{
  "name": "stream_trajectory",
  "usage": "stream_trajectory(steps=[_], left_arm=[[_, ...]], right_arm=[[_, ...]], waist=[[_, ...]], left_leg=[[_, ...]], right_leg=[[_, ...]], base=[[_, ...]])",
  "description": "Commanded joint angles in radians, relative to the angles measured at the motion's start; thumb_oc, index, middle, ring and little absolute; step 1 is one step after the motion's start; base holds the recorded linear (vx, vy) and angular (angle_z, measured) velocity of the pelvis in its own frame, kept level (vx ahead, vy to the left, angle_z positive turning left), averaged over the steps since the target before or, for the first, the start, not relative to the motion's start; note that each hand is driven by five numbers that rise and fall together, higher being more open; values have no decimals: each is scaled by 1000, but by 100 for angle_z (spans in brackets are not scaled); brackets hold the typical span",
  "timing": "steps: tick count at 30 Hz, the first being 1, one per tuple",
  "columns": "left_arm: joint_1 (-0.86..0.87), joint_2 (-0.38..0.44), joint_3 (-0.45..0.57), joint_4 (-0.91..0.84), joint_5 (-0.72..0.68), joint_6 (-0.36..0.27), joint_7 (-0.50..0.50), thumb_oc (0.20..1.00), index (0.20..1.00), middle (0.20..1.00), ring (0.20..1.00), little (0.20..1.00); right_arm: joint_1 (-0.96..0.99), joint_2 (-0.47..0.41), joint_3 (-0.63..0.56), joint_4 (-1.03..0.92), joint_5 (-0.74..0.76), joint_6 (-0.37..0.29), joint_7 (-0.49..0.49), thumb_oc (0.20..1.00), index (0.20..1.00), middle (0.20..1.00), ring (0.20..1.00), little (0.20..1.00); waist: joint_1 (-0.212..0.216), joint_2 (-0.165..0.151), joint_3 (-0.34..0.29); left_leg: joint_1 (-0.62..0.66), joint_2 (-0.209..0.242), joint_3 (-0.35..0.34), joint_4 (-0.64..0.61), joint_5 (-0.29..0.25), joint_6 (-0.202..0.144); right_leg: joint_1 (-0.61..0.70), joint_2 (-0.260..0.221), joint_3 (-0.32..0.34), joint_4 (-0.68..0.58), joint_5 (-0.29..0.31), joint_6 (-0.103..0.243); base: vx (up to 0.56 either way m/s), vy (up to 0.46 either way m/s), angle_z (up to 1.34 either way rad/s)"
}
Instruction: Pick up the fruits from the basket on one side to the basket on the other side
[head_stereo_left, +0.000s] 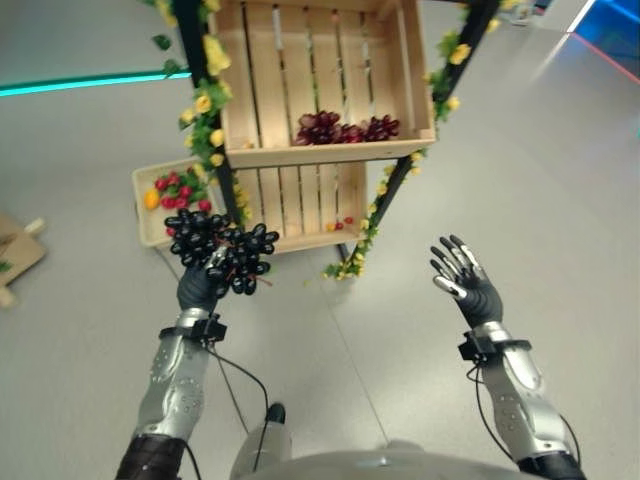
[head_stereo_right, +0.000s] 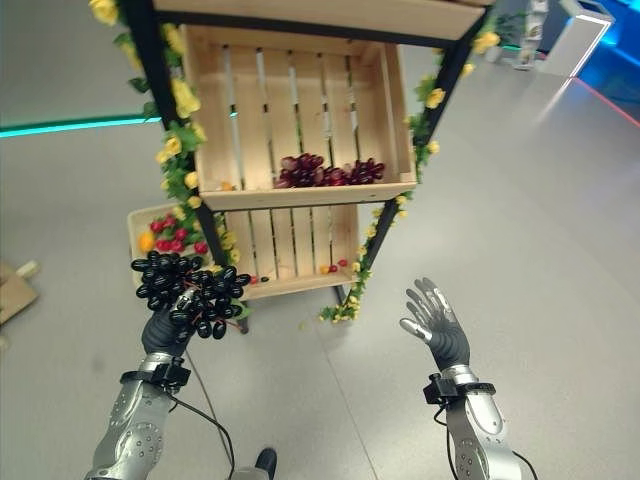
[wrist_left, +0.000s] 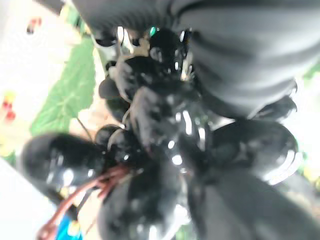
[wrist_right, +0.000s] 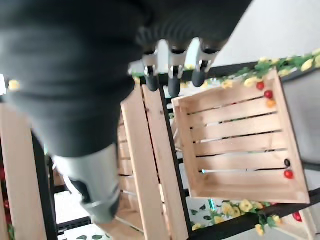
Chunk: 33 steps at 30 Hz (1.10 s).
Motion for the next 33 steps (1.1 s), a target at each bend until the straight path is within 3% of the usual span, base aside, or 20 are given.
stream_trajectory(steps=[1,5,10,12,14,18,21,23,25,27,29,33], left_arm=[[-38,5,-29,-108,100,-64,-19,200,200,200,200,200],[-35,1,-35,-103,126,-66,-18,200,200,200,200,200],[-37,-24,-42,-80,97,-66,-14,200,200,200,200,200],[-41,-36,-57,-73,97,-65,-8,200,200,200,200,200],[-42,-39,-58,-69,102,-66,-2,200,200,200,200,200],[-32,-57,-63,-37,108,-69,12,200,200,200,200,200],[-39,-56,-66,-19,111,-77,24,200,200,200,200,200],[-37,-58,-67,-15,112,-75,31,200,200,200,200,200],[-30,-60,-57,-10,127,-77,50,200,200,200,200,200],[-24,-52,-51,-4,152,-84,65,200,200,200,200,200],[-18,-42,-33,2,189,-96,78,200,200,200,200,200],[3,-50,13,10,178,-108,88,200,200,200,200,200]], right_arm=[[-47,-23,-60,9,-18,-67,-25,1000,1000,1000,1000,1000],[-47,-21,-47,25,-35,-62,-24,1000,1000,1000,1000,1000],[-34,-35,-38,57,-83,-68,-54,1000,1000,1000,1000,1000],[-9,-39,-58,72,-93,-82,-73,1000,1000,1000,1000,1000],[-11,-42,-56,74,-99,-80,-79,1000,1000,1000,1000,1000],[-23,-51,-41,102,-133,-97,-109,1000,1000,1000,1000,1000],[-24,-45,-38,85,-131,-106,-119,1000,1000,1000,1000,1000],[-17,-45,-33,63,-139,-102,-122,1000,1000,1000,1000,1000],[-16,-32,-32,54,-131,-104,-129,1000,1000,1000,1000,1000],[-21,-27,-21,61,-143,-114,-141,1000,1000,1000,1000,1000],[-16,-35,-12,57,-173,-116,-145,1000,1000,1000,1000,1000],[3,-34,-26,64,-185,-112,-127,1000,1000,1000,1000,1000]], waist=[[-35,-11,-38],[-24,-22,-44],[-10,-3,-83],[-19,8,-100],[-20,9,-102],[-21,21,-101],[-21,15,-60],[-13,1,-42],[-11,0,-47],[7,18,-46],[23,27,-43],[20,34,-54]], left_leg=[[183,-126,-101,-108,-20,-1],[208,-143,-157,-110,-25,-11],[233,-97,-204,-145,-24,-62],[230,-51,-203,-114,-24,-99],[226,-45,-199,-102,-31,-104],[192,-27,-108,28,5,-140],[86,-25,26,226,90,-170],[12,-43,81,303,80,-154],[-44,-28,138,190,41,-122],[-50,9,150,-15,97,-108],[-75,34,128,-167,159,-121],[-56,76,138,-189,199,-141]], right_leg=[[-43,25,51,-140,164,10],[-1,1,-18,-168,184,8],[54,-3,-66,-119,141,-13],[94,3,-119,-113,109,-27],[107,3,-136,-116,105,-29],[182,26,-150,-136,71,-58],[236,22,-153,-148,60,-77],[265,15,-144,-162,58,-88],[283,15,-139,-186,49,-81],[299,40,-114,-205,42,-70],[315,53,-80,-221,23,-64],[342,48,-26,-238,3,-57]], base=[[294,-14,111],[151,-76,144],[212,-191,71],[264,-277,97],[92,-133,87],[118,-165,28],[1,-69,21],[4,-93,11],[144,-19,2],[221,73,1],[190,101,-28],[152,152,-90]])
